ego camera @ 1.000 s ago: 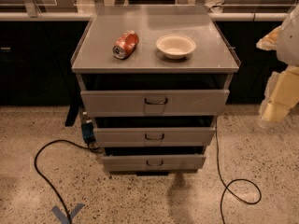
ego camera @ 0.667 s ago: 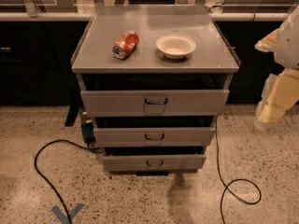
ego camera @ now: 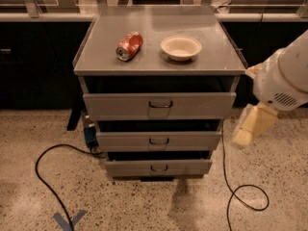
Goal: Open middle drawer
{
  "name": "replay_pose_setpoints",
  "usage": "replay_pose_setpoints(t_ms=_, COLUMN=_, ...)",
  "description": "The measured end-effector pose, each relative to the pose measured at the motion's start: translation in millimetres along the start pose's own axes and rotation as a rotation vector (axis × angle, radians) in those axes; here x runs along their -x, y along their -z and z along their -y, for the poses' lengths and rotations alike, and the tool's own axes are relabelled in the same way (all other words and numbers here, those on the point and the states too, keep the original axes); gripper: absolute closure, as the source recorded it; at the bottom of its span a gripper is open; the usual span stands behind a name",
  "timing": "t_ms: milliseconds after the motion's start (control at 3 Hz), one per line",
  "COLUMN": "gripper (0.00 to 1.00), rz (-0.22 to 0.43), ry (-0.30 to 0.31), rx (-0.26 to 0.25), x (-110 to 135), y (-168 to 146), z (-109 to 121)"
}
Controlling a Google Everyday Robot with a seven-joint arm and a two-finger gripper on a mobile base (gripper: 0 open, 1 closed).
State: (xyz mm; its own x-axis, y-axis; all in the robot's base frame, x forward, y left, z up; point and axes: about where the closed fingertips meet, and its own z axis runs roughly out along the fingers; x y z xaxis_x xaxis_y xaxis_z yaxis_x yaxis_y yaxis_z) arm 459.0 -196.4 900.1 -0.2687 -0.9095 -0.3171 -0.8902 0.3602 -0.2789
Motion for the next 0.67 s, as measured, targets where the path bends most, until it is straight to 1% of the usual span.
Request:
replay_pose_setpoints(t_ms=333, gripper=0.0, rz=0.024, ry=-0.042, rx=0.017, x=-0.2, y=-54.4, z=-10.0)
replay_pose_setpoints(t_ms=667, gripper=0.0, rz=0.052, ry=-0.088, rx=0.078, x=-4.4, y=-113.6, z=-26.2)
